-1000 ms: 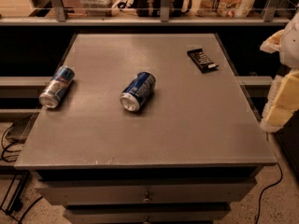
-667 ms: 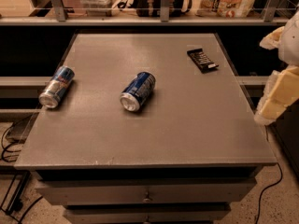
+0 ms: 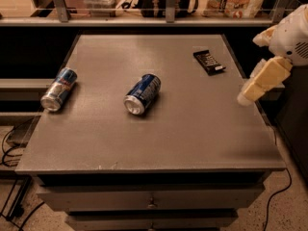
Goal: Pick rxbar chocolate
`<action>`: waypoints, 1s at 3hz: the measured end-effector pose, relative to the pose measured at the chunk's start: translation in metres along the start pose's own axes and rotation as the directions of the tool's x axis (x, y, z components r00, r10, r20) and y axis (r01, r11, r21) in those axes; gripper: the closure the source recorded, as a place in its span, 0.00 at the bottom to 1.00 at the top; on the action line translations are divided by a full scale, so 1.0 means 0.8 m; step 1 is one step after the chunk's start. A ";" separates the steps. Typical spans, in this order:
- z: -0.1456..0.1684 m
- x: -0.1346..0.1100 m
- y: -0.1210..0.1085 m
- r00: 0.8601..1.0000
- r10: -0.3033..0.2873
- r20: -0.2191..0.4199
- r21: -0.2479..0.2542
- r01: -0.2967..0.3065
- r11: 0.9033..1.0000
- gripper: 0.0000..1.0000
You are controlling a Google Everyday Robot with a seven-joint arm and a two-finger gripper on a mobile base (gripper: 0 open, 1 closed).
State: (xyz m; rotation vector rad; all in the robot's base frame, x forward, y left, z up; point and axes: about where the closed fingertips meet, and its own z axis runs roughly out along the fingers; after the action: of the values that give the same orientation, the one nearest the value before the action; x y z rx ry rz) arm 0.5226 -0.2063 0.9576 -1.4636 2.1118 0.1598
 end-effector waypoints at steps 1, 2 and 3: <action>0.034 -0.012 -0.041 0.994 0.063 0.091 -0.031 -0.060 0.998 0.00; 0.034 -0.013 -0.041 0.994 0.063 0.091 -0.032 -0.060 0.998 0.00; 0.047 -0.016 -0.042 0.986 0.101 0.129 -0.047 -0.096 0.994 0.00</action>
Offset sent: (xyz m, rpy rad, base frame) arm 0.0312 0.0053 -0.0070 0.0865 0.0082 -0.0150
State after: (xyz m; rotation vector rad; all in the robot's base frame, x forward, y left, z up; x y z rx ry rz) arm 0.5697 -0.1941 0.9400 -1.3339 2.0849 0.3294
